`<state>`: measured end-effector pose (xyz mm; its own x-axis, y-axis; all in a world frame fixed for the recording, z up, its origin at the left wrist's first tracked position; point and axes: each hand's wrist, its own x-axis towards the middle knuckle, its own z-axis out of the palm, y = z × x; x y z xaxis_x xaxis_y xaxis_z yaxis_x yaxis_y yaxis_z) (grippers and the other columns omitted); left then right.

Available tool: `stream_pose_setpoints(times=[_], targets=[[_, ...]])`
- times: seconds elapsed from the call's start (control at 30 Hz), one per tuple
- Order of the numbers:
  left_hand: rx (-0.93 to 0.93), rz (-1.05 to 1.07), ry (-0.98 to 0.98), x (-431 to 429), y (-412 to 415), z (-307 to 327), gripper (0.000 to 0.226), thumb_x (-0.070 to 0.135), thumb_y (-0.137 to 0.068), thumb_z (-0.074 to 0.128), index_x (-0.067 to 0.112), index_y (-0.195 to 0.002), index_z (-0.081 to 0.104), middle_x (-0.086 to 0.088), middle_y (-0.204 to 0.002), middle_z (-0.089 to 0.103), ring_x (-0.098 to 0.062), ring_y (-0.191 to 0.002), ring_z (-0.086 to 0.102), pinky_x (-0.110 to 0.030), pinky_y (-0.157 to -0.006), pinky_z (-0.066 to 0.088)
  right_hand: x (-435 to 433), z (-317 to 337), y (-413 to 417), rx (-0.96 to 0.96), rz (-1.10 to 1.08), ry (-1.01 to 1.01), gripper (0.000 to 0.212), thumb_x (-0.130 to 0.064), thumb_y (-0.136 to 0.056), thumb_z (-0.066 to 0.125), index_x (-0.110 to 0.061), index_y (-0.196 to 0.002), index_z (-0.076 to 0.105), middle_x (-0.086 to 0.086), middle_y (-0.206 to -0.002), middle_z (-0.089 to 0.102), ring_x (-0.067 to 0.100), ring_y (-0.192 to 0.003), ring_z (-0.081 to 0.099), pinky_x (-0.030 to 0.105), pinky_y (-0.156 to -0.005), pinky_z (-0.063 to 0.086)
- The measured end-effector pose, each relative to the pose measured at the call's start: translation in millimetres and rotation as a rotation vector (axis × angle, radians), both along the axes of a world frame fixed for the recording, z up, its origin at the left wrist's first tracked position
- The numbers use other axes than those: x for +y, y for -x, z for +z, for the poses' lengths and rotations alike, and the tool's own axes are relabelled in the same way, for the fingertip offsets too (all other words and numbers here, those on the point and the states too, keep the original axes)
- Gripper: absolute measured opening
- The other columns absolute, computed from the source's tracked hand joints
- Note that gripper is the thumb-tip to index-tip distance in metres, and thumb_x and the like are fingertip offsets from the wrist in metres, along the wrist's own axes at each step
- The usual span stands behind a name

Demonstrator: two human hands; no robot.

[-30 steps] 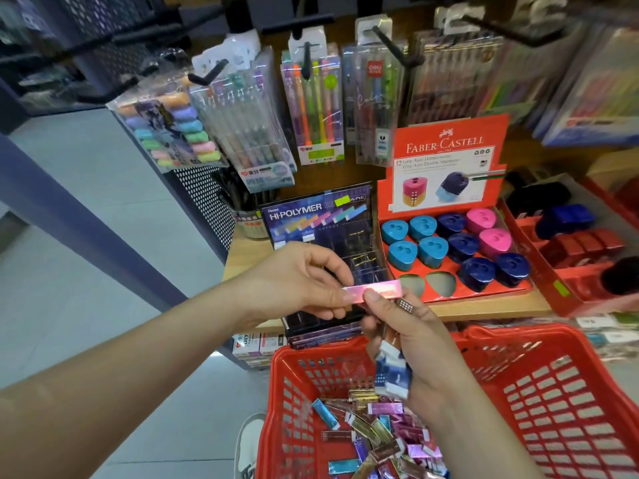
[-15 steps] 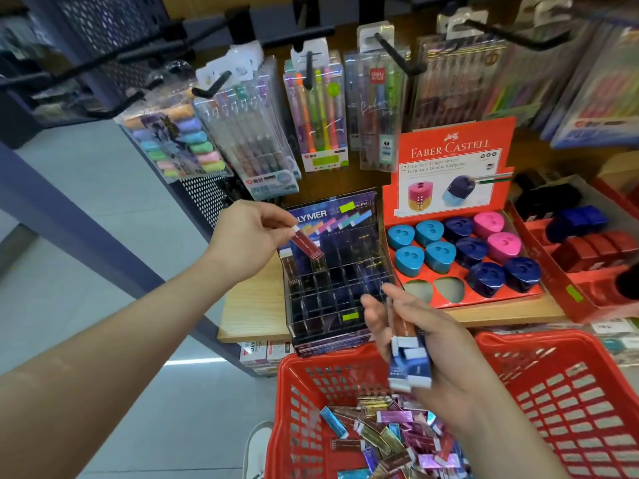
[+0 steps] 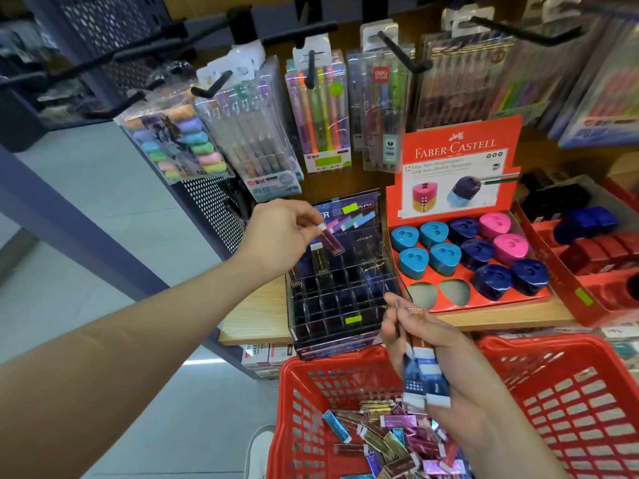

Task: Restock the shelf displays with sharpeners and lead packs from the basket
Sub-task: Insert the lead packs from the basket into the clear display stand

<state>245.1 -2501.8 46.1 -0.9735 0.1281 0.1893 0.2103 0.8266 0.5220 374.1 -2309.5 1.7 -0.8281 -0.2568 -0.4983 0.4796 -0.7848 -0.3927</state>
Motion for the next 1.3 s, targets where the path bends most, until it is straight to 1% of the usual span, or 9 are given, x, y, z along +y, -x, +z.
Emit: stream_pose_setpoints(times=[0.3, 0.43, 0.5, 0.57, 0.67, 0.97, 1.03, 1.13, 1.3], targets=[[0.043, -0.113, 0.219, 30.6, 6.5, -4.6, 0.019, 0.022, -0.091, 0.063, 0.018, -0.108, 0.071, 0.001, -0.102, 0.071, -0.014, -0.092, 0.063, -0.033, -0.089, 0.053, 2.3, 2.9, -5.2, -0.042, 0.083, -0.100, 0.040, -0.027, -0.066, 0.079, -0.007, -0.099, 0.065, 0.011, -0.080, 0.072, 0.027, -0.056, 0.069, 0.024, -0.036, 0.049], [0.071, -0.120, 0.291, 27.9, 9.3, -4.2, 0.020, 0.021, -0.092, 0.061, 0.017, -0.108, 0.072, -0.001, -0.102, 0.072, -0.018, -0.092, 0.064, -0.035, -0.090, 0.052, 8.8, -2.9, 9.0, -0.055, 0.118, -0.264, 0.048, -0.033, -0.059, 0.082, -0.002, -0.085, 0.057, 0.009, -0.058, 0.065, 0.018, -0.037, 0.055, 0.021, -0.033, 0.043], [0.077, -0.120, 0.292, 26.4, 8.8, -7.0, 0.019, 0.022, -0.092, 0.061, 0.018, -0.107, 0.073, 0.000, -0.102, 0.072, -0.018, -0.092, 0.064, -0.035, -0.090, 0.052, 20.7, -20.1, 6.3, 0.019, 0.070, -0.325, 0.034, -0.025, -0.078, 0.076, -0.001, -0.076, 0.052, 0.004, -0.045, 0.059, 0.013, -0.033, 0.055, 0.020, -0.032, 0.041], [0.067, -0.131, 0.319, 27.5, 8.4, -13.3, 0.017, 0.023, -0.092, 0.060, 0.018, -0.104, 0.072, 0.000, -0.099, 0.073, -0.019, -0.091, 0.065, -0.034, -0.087, 0.052, 20.3, -19.5, 3.1, 0.050, 0.115, -0.313, 0.023, -0.018, -0.093, 0.055, 0.003, -0.083, 0.056, 0.005, -0.050, 0.059, 0.014, -0.040, 0.057, 0.020, -0.033, 0.041], [0.046, -0.133, 0.398, 31.7, 11.0, -21.7, 0.009, 0.025, -0.093, 0.057, 0.020, -0.096, 0.065, -0.001, -0.088, 0.071, -0.022, -0.083, 0.064, -0.034, -0.079, 0.052, 13.0, 0.8, -2.3, 0.023, 0.054, -0.139, 0.024, -0.013, -0.081, 0.064, -0.002, -0.102, 0.069, 0.011, -0.072, 0.061, 0.019, -0.058, 0.062, 0.020, -0.034, 0.043], [0.098, -0.266, 0.787, 42.3, 9.8, -20.5, 0.025, 0.018, -0.095, 0.049, 0.018, -0.113, 0.066, -0.004, -0.106, 0.062, -0.024, -0.093, 0.061, -0.038, -0.076, 0.053, 7.3, 12.6, -3.7, 0.014, -0.037, -0.248, 0.024, -0.013, -0.071, 0.069, -0.004, -0.093, 0.069, 0.013, -0.076, 0.067, 0.016, -0.059, 0.062, 0.017, -0.036, 0.042], [-0.015, -0.252, 0.533, 47.2, -5.4, -2.7, 0.026, 0.025, -0.098, 0.048, 0.018, -0.109, 0.069, -0.001, -0.103, 0.066, -0.018, -0.088, 0.063, -0.035, -0.078, 0.053, 8.1, 14.1, -5.1, 0.029, -0.049, -0.286, 0.018, -0.014, -0.070, 0.070, -0.009, -0.087, 0.073, 0.010, -0.072, 0.065, 0.016, -0.062, 0.062, 0.017, -0.036, 0.041], [-0.625, -0.260, -0.156, 57.6, -37.3, 25.7, 0.030, 0.036, -0.096, 0.053, 0.013, -0.099, 0.071, -0.002, -0.077, 0.070, -0.013, -0.060, 0.061, -0.025, -0.056, 0.052, 6.2, 20.9, -6.8, 0.096, -0.102, -0.411, 0.016, -0.014, -0.071, 0.071, -0.012, -0.086, 0.068, 0.005, -0.068, 0.065, 0.014, -0.056, 0.062, 0.019, -0.037, 0.041], [-0.797, -0.337, -0.439, 53.1, -64.0, 35.7, 0.011, 0.016, -0.088, 0.064, 0.009, -0.093, 0.071, -0.006, -0.071, 0.067, -0.009, -0.061, 0.061, -0.018, -0.057, 0.053, 3.4, 40.6, -15.0, 0.110, -0.110, -0.507, 0.011, -0.020, -0.095, 0.057, -0.013, -0.094, 0.066, 0.010, -0.075, 0.072, 0.019, -0.055, 0.066, 0.024, -0.040, 0.043]])
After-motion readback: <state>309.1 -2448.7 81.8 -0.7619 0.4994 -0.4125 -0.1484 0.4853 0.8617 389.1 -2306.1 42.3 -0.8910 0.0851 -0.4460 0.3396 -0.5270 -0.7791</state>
